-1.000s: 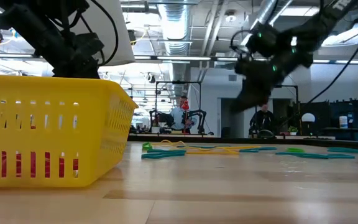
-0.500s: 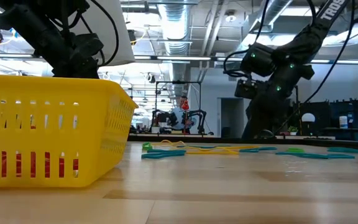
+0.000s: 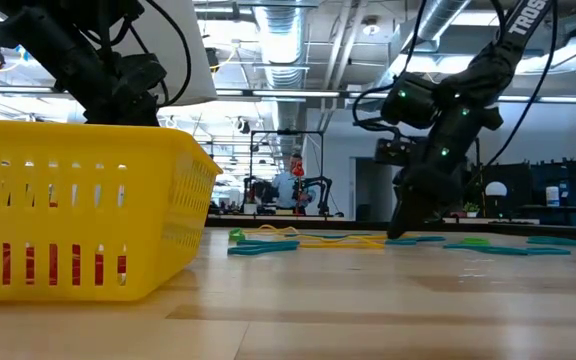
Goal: Pick and place items into bin
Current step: Put the yellow rubber band into the yellow bin
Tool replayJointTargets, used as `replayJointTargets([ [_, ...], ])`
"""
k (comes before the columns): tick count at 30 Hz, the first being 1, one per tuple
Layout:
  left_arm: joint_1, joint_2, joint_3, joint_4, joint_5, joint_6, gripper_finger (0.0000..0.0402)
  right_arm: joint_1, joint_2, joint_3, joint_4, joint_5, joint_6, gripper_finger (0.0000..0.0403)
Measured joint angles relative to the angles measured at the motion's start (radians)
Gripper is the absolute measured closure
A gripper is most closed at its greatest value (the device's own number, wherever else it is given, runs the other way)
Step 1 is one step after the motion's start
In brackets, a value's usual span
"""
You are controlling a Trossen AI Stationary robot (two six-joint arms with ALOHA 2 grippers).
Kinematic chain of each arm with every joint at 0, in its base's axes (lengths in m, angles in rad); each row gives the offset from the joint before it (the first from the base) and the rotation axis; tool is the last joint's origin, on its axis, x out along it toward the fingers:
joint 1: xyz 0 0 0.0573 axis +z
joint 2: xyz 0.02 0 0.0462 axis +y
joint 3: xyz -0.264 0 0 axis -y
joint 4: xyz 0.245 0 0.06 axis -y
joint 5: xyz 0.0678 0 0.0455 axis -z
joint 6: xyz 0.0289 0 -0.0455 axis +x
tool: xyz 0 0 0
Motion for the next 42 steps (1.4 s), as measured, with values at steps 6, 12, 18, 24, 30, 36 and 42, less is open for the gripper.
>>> replayJointTargets([
  [6, 0.000, 0.000, 0.000, 0.000, 0.000, 0.000, 0.0310, -0.006, -0.023, -0.004, 0.033, 0.002, 0.124, 0.0383],
  [12, 0.000, 0.000, 0.000, 0.001, 0.000, 0.000, 0.0310, 0.041, -0.085, -0.010, 0.121, -0.034, 0.183, 0.0399],
  [18, 0.000, 0.000, 0.000, 0.001, 0.000, 0.000, 0.0310, 0.165, -0.215, -0.008, 0.409, -0.235, 0.248, 0.0401],
  [24, 0.000, 0.000, 0.000, 0.001, -0.001, 0.000, 0.0310, 0.359, -0.272, -0.007, 0.659, -0.335, 0.284, 0.0402],
  [30, 0.000, 0.000, 0.000, 0.001, -0.007, -0.001, 0.0310, 0.534, -0.159, 0.081, 0.815, -0.312, 0.266, 0.0402],
  [36, 0.000, 0.000, 0.000, 0.001, -0.008, -0.006, 0.0310, 0.614, 0.044, 0.260, 0.801, -0.312, 0.244, 0.0403],
  [42, 0.000, 0.000, 0.000, 0.001, -0.008, -0.013, 0.0310, 0.621, 0.264, 0.423, 0.729, -0.316, 0.252, 0.0403],
])
